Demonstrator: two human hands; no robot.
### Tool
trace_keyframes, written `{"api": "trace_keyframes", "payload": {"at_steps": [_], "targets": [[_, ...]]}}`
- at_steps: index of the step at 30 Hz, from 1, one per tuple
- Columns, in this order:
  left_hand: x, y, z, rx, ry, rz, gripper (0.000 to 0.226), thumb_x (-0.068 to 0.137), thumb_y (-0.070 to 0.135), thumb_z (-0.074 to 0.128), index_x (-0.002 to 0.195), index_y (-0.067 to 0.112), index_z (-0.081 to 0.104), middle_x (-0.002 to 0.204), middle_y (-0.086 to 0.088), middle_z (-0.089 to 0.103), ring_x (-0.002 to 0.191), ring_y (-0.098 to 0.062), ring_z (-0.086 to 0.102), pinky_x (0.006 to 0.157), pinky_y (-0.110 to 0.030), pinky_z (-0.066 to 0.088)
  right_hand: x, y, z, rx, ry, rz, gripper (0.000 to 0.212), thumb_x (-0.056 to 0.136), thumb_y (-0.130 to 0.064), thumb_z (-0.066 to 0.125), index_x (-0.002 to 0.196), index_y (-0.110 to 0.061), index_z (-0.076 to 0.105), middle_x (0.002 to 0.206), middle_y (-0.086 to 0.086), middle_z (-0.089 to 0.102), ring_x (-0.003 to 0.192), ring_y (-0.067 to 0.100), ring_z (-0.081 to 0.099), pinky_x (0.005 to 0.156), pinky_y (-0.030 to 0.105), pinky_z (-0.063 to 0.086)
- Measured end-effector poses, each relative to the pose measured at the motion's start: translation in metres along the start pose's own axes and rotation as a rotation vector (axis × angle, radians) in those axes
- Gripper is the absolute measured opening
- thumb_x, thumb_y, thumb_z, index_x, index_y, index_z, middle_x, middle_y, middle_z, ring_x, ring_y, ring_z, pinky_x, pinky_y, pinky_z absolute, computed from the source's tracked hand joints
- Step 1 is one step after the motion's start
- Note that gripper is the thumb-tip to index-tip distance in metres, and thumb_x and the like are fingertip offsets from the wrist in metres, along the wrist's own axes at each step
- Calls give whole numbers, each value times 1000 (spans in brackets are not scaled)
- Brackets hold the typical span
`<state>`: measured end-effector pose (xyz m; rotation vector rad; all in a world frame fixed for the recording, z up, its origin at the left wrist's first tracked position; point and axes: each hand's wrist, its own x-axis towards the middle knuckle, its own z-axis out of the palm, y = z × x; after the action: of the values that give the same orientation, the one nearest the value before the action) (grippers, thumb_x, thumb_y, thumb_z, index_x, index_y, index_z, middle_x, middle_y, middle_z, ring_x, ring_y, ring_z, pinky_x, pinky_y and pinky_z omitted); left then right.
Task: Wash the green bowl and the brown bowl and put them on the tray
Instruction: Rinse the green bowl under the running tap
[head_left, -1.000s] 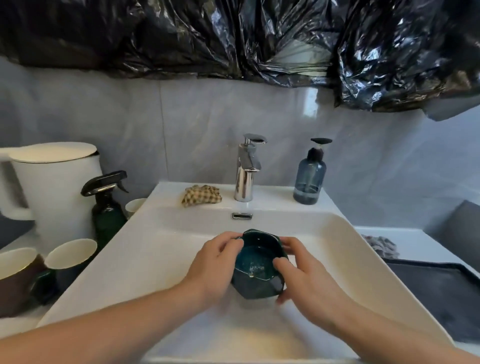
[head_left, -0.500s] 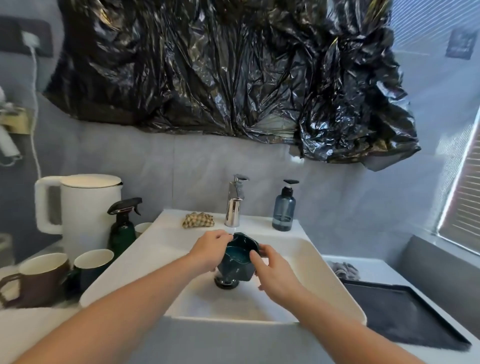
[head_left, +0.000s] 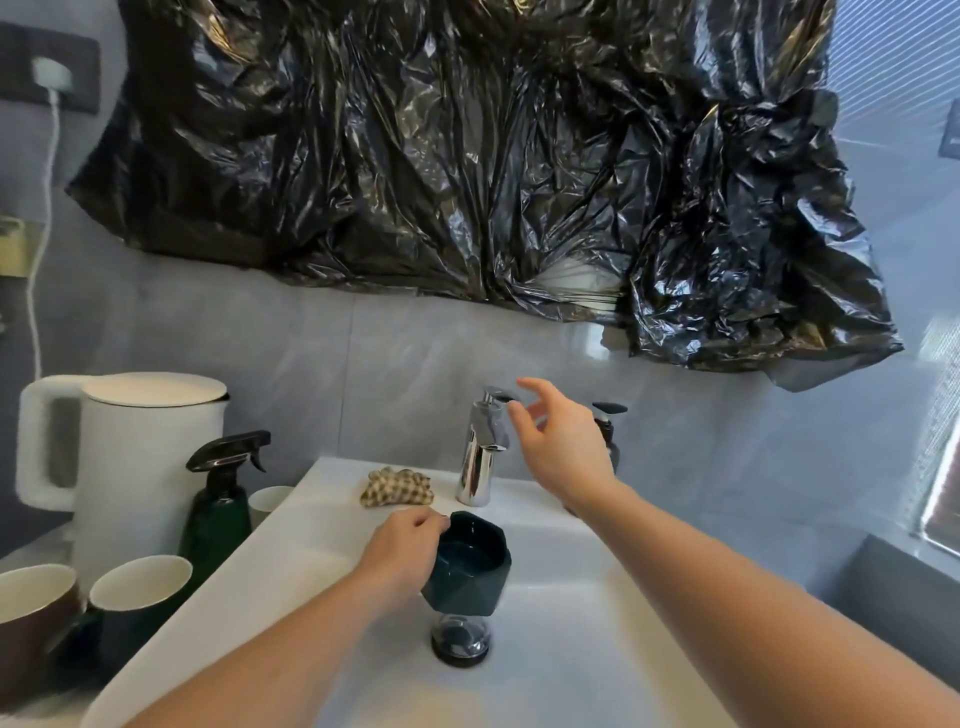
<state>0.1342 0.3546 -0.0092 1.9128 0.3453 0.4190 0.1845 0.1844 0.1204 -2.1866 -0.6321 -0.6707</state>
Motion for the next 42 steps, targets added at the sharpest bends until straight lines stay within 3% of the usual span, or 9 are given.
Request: {"api": "trace_keyframes", "payload": {"at_steps": [7, 20, 26, 31, 33, 35, 37, 39, 42], "targets": [[0, 0, 5, -55, 7, 44, 28, 106, 31, 53, 94, 23, 77, 88, -1, 69, 75, -19, 57, 54, -29, 34, 16, 4, 18, 65, 105, 16, 25, 101, -39, 62, 118, -30, 77, 104, -7, 77, 90, 10, 69, 83, 31, 57], [-6, 5, 8, -50, -12, 50, 30, 110, 26, 48, 98, 19, 74, 94, -3, 69, 80, -19, 56, 54, -30, 36, 35, 1, 18, 43, 95, 37, 30, 102, -46, 58, 123, -32, 74, 107, -9, 78, 97, 12, 70, 87, 38, 59], [-6, 4, 7, -37, -3, 13, 32, 109, 27, 47, 99, 18, 75, 104, -7, 71, 86, -20, 57, 61, -32, 39, -4, 8, 16, 351, 172, 243, 43, 103, -48, 50, 139, -26, 61, 118, -7, 70, 104, 11, 62, 92, 31, 48], [-11, 7, 4, -8, 21, 18, 34, 108, 26, 47, 95, 10, 74, 88, -6, 65, 79, -21, 53, 58, -33, 36, -67, 27, 27, 412, -103, 517, 41, 105, -30, 51, 144, -18, 48, 130, 5, 60, 103, 18, 54, 80, 24, 44], [-14, 8, 4, -9, 35, 23, 35, 107, 25, 49, 89, 8, 74, 82, -6, 65, 79, -23, 55, 59, -34, 38, -86, 32, 32, 326, -233, 515, 39, 106, -34, 48, 141, -18, 50, 130, 8, 63, 102, 20, 57, 66, 20, 43], [-15, 8, 5, -23, 42, 37, 36, 105, 26, 50, 85, 7, 73, 82, -12, 69, 80, -25, 58, 65, -36, 42, -98, 38, 38, 257, -328, 494, 40, 104, -45, 44, 134, -21, 55, 123, 5, 68, 103, 21, 63, 74, 27, 52], [-16, 9, 6, -20, 44, 47, 36, 104, 27, 51, 84, 7, 73, 86, -16, 72, 81, -26, 59, 71, -38, 45, -103, 44, 41, 244, -385, 494, 40, 103, -50, 41, 122, -21, 62, 115, 4, 70, 96, 23, 68, 73, 29, 58], [-20, 11, 7, 4, 38, 51, 36, 105, 27, 50, 85, 7, 73, 86, -14, 71, 81, -25, 60, 69, -36, 46, -105, 44, 38, 275, -414, 528, 39, 105, -47, 40, 114, -18, 65, 108, 5, 71, 83, 21, 69, 55, 19, 50], [-26, 16, 7, 23, 10, 56, 36, 108, 24, 46, 86, 8, 71, 89, -16, 70, 82, -27, 65, 52, -27, 50, -107, 45, 36, 300, -388, 531, 44, 105, -44, 39, 105, -13, 71, 96, 7, 73, 70, 18, 66, 54, 20, 46]]}}
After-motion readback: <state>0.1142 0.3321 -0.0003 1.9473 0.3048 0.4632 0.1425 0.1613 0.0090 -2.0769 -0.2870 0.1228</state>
